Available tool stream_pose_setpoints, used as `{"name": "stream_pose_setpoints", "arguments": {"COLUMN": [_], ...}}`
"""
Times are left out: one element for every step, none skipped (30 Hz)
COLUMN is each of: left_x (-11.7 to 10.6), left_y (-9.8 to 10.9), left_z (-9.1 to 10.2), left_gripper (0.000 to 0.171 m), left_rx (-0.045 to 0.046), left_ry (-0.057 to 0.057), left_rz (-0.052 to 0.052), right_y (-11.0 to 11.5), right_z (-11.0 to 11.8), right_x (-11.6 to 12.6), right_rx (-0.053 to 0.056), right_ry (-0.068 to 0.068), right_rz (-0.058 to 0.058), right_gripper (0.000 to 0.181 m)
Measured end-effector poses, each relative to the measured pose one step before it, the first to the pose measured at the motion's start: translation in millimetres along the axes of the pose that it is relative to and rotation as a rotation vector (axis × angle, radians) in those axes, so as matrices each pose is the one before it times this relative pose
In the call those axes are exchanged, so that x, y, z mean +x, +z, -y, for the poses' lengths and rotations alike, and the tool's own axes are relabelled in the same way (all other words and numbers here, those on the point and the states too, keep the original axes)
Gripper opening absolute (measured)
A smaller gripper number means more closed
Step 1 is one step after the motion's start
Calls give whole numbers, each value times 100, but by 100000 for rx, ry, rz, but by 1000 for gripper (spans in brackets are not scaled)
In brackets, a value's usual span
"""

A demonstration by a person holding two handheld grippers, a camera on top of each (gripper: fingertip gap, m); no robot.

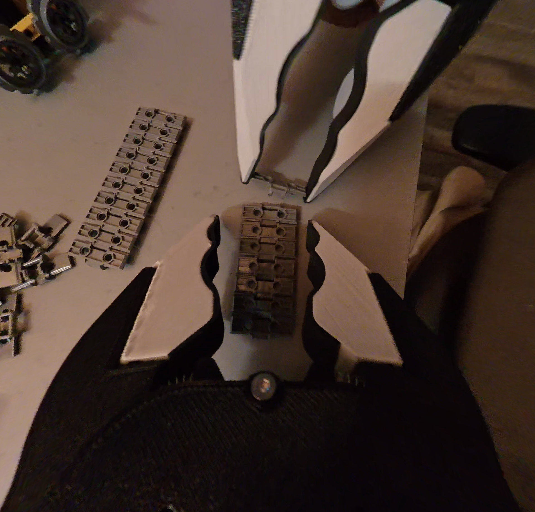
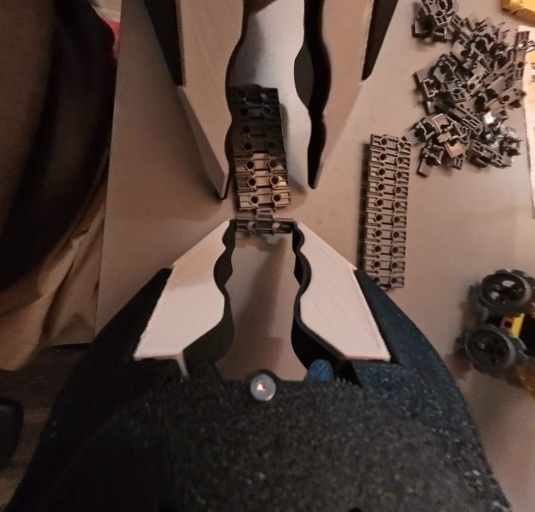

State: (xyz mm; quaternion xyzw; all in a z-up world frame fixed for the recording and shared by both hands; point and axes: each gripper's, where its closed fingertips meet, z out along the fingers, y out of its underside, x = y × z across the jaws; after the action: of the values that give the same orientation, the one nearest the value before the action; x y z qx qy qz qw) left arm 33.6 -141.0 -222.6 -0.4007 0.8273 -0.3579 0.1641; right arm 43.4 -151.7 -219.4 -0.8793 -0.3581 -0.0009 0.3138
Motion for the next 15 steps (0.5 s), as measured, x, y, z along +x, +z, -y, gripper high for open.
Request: {"name": "stream_pose_setpoints", "arguments": {"left_x": [176,133,53,88,24,53,104,86,62,64,37,6,-3,-60,-12], "left_y": [132,115,99,48,-24,-27,-14,17,48,17,30,32,41,44,16], "left_z": [-29,-59,-103,-34,21,44,12,-21,-34,31,39,25,19,9,14], "left_gripper": [55,53,51,50,48,44,41,40,39,39,38,39,39,40,40], "left_rx": [-216,-225,-235,208,177,331,116,-174,-361,45,14,-52,-92,-140,-56], "left_ry": [471,217,276,101,-430,-238,-101,-114,32,486,685,601,374,45,-68], "left_rz": [-1118,-868,-469,-853,-525,-680,-955,-806,-602,-484,-233,-180,-152,10,-176], "right_y": [31,77,111,26,75,50,48,29,23,18,35,35,37,34,26], "right_z": [3,-142,-182,61,13,57,67,76,51,53,47,43,47,45,13], "right_x": [129,107,42,-29,-113,-51,-63,-41,-43,-32,-24,-39,-40,-38,-19], "right_rx": [-240,-1034,-1306,-8,-715,-717,-825,-737,-716,-637,-486,-332,-166,-142,-252], "right_ry": [509,-286,-522,249,458,230,-355,-784,-791,-623,-280,-29,-10,-9,-18], "right_rz": [2030,1480,1328,1616,1699,809,376,53,74,236,450,636,686,627,389], "right_gripper": [39,39,39,39,39,39,39,39,39,39,39,39,39,39,39]}}
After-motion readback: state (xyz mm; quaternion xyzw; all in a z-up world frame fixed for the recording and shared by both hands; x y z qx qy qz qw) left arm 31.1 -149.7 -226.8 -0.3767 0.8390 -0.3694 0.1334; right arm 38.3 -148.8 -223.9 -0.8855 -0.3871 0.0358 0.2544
